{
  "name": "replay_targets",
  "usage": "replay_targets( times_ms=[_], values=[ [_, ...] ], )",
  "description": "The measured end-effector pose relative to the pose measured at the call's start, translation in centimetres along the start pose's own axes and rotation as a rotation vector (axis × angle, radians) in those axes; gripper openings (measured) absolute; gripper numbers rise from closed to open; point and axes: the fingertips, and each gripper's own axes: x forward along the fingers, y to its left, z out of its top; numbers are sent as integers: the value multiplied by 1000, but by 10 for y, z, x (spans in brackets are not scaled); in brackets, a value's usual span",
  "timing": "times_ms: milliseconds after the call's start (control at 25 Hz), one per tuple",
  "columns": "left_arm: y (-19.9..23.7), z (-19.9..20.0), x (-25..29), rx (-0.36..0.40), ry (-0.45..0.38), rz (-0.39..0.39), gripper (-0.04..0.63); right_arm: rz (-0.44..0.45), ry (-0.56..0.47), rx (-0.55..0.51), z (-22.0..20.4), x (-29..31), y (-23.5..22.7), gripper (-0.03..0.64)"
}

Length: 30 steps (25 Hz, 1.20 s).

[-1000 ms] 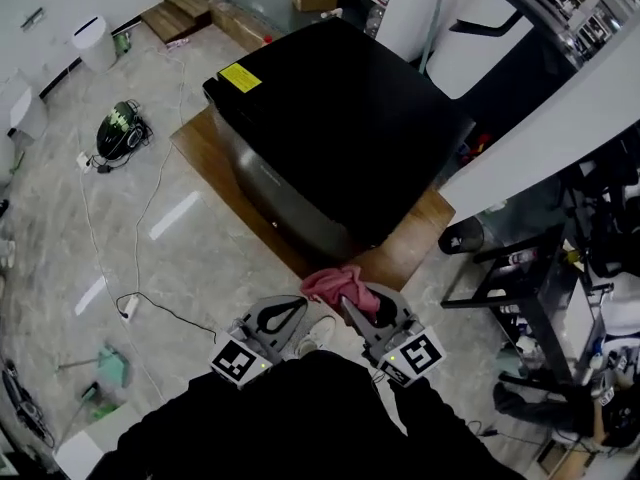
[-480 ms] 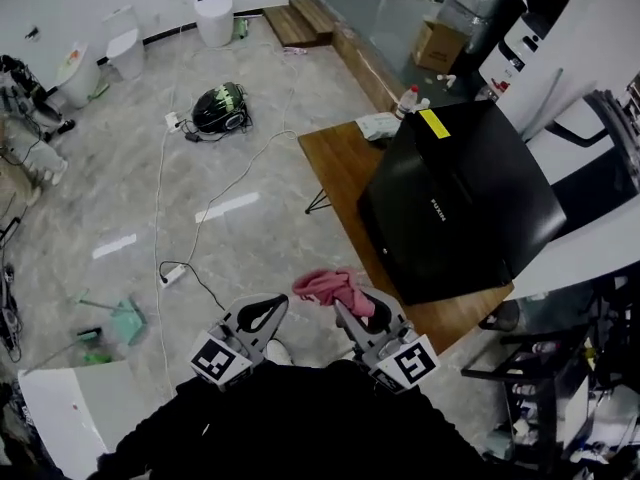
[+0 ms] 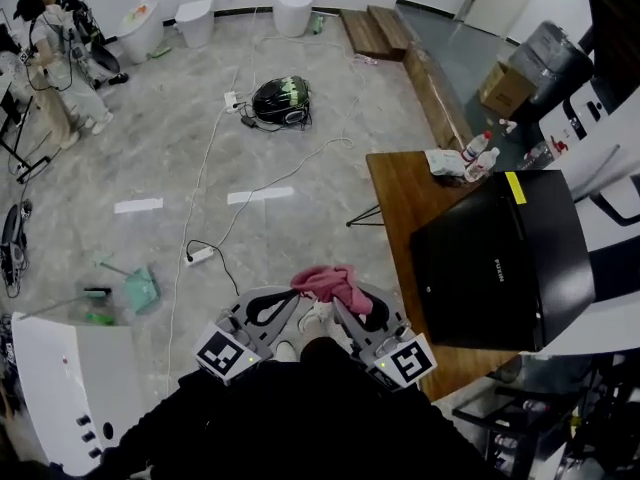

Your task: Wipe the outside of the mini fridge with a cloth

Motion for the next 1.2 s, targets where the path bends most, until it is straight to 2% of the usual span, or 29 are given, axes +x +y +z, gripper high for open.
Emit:
replay_targets(
  times_ms=[280, 440, 640, 840, 1040, 1200],
  values=[
    [74, 10, 43, 33, -3, 58, 6, 82, 2, -18, -10, 65, -56, 110],
    [120, 37, 88, 58, -7, 83, 6, 118, -23, -25, 7, 106, -108, 110],
    [181, 68, 146, 72, -4, 74, 6, 164, -40, -48, 30, 160, -174, 110],
    [217, 86, 204, 88, -29, 61, 6, 123, -52, -83, 36, 187, -238, 110],
    [244, 100, 256, 107, -39, 24, 6, 27, -98, -41, 49, 203, -295, 110],
    [270, 103, 302, 118, -34, -31, 6, -41, -89, -60, 47, 215, -340, 112]
  ],
)
